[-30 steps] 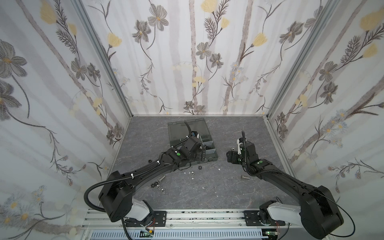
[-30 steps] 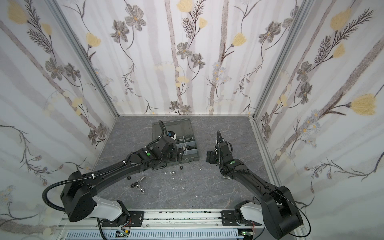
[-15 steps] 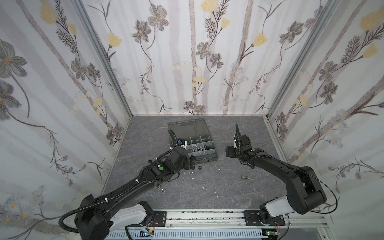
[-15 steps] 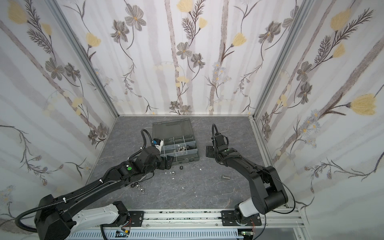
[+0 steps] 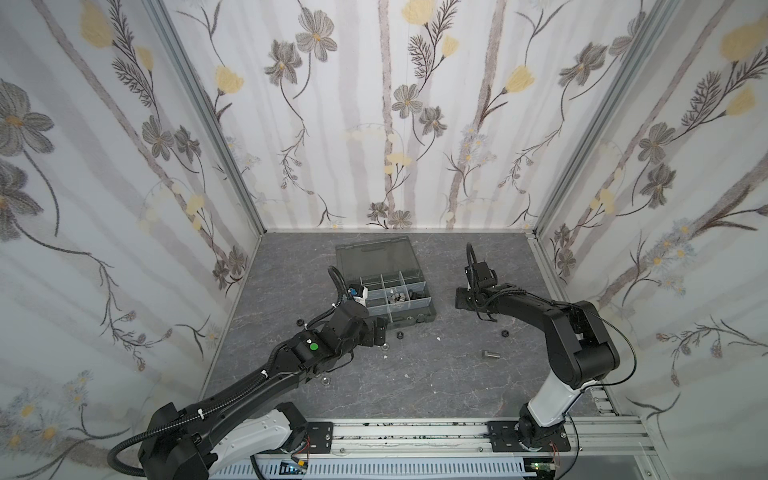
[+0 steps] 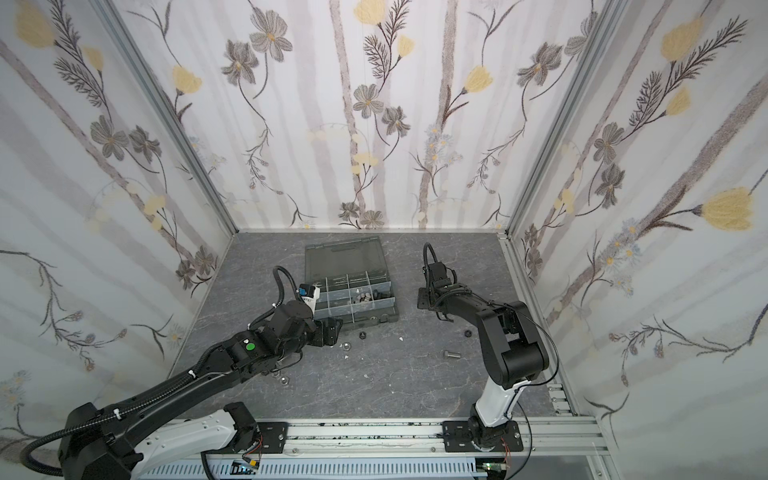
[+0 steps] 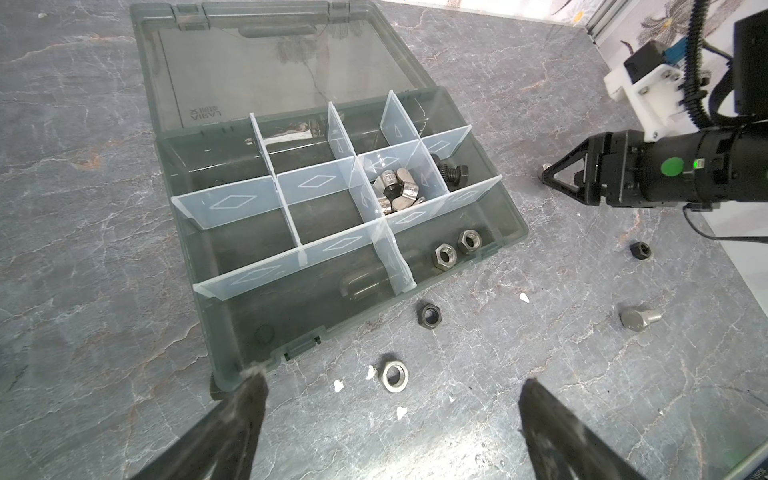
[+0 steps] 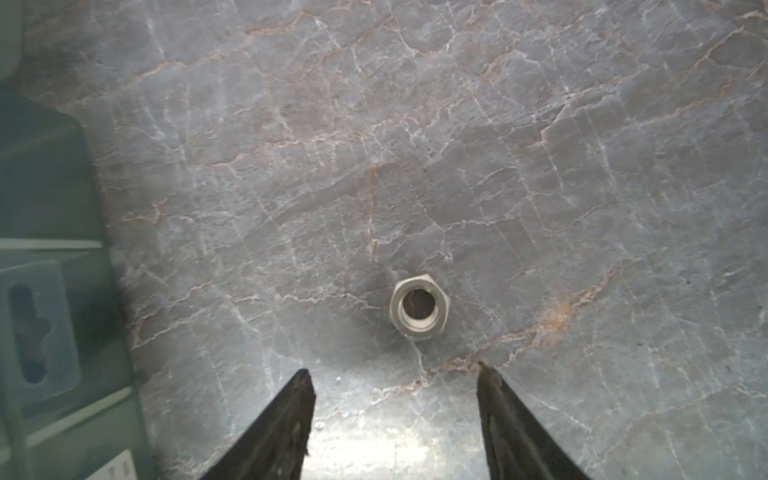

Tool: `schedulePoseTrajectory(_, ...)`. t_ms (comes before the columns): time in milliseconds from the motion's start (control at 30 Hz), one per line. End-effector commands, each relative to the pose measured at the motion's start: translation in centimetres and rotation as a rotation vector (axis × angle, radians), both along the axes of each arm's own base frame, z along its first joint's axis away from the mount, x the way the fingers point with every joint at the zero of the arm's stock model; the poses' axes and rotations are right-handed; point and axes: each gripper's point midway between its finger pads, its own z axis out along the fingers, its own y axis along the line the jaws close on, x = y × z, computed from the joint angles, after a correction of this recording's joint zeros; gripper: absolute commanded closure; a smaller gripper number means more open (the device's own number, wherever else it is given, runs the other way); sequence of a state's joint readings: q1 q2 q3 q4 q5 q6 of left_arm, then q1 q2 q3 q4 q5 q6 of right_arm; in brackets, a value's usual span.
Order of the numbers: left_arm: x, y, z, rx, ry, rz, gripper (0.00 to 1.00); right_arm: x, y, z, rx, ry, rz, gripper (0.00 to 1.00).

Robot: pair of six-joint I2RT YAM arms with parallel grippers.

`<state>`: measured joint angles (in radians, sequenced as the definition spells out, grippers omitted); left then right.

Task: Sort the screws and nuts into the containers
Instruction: 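Raise the left gripper while the right gripper lowers and closes on a silver hex nut, then lift the hex nut with the right gripper and carry it over the box's nearest compartment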

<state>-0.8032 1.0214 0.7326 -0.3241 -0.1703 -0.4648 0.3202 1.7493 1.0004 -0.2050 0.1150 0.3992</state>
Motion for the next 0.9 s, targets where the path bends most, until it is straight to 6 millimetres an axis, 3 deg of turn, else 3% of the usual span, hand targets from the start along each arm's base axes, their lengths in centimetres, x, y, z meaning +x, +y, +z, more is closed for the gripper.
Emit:
schedulePoseTrajectory(0, 0.3, -0.6, 0.2, -0.033, -0.009, 0.0, 0.05, 0.6, -0.6, -0.5, -0.01, 0.002, -0.029, 0.39)
schedulePoseTrajectory(400, 0.2, -0.7, -0.1, -0.03, 0.007, -0.005, 0.04, 2.0, -0.5, -2.1, -0.008, 0.023, -0.043, 0.44)
schedulePoseTrajectory(867, 0.6, -0.5, -0.8, 0.001, 0.015, 0.016, 0.04, 2.2, -0.2, -2.3, 0.014, 0.039, -0.024, 0.66)
